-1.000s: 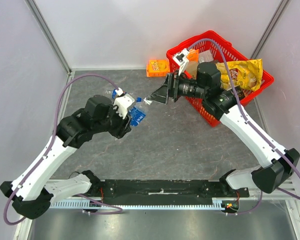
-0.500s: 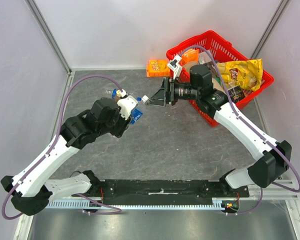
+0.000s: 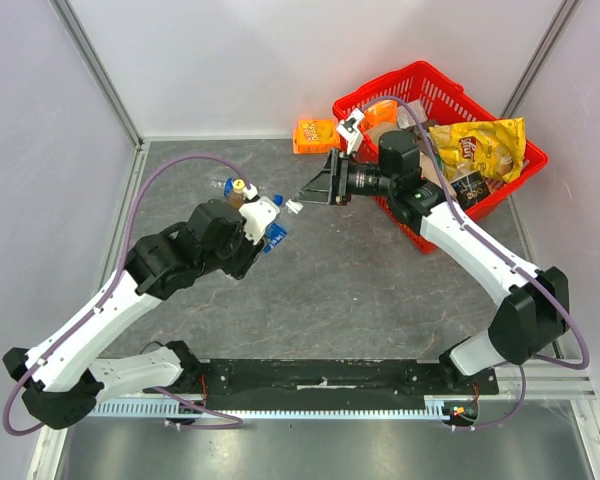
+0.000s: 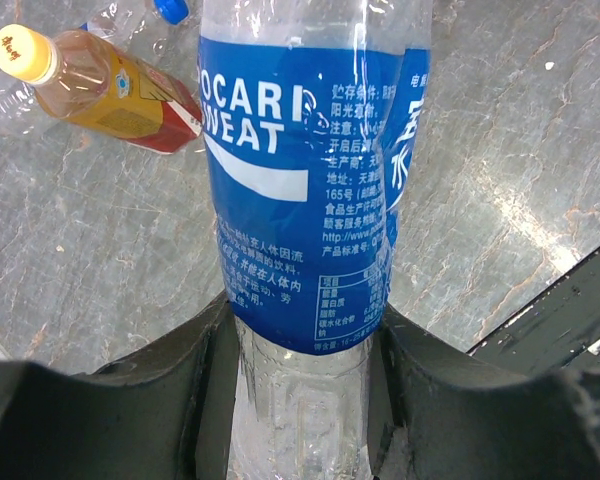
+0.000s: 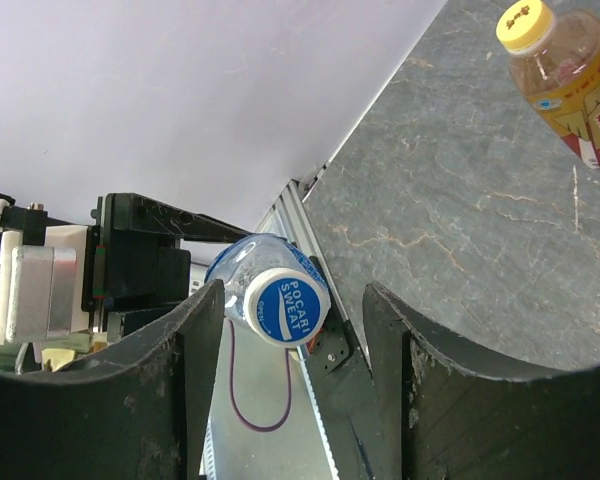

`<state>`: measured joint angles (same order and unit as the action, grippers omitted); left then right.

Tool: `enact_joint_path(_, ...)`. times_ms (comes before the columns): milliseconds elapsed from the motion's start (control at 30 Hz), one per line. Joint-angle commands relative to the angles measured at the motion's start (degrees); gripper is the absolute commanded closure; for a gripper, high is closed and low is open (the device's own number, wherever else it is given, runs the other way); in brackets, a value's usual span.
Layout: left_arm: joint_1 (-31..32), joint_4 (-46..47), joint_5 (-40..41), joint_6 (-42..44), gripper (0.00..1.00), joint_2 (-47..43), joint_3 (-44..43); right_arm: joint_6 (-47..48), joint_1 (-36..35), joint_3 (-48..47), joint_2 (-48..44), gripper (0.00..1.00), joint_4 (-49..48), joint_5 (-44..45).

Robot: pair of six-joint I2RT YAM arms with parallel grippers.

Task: Unscrew the bottle caps
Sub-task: Unscrew the bottle cap from the plastic bottle.

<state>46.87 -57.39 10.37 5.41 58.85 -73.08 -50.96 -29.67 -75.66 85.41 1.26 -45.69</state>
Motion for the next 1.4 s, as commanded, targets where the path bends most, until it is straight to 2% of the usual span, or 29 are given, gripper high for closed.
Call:
enact_joint_path(0,0.59,1.14,0.18,0.65,0.71,0.21,-0.13,-2.65,-0.04,0.07,1.16,0.37,-4.95,-2.56)
enact_joint_path(267,0.85,1.57,0.44,0.39,0.71,0.3,0.83,-2.65,-0.21,1.39,0.11,0.51,-4.86,-2.91)
enact_joint_path(600,1.03,1.49,1.32,0.3,0.71,-0.4,1.53,-2.92,-0.21,4.29,-0.5,0.49,-5.12,-3.0)
enact_joint_path(700,1.12,1.4,1.14,0.04,0.71,-0.14,1.71,-4.06,-0.21,4.82,-0.59,0.51,-6.61,-3.26)
enact_joint_path(800,1.29,1.57,1.66,-0.14,0.72,-0.14,1.71,-4.5,-0.39,4.82,-0.68,0.6,-7.32,-4.14)
enact_joint_path(1033,1.47,1.57,2.72,0.13,0.72,0.3,1.53,-5.99,-0.39,6.31,-1.64,0.51,-9.43,-5.37)
enact_joint_path(1367,1.73,1.75,2.2,-0.66,0.72,-0.05,2.85,-9.25,-0.48,9.21,-1.82,0.52,-14.61,-6.51)
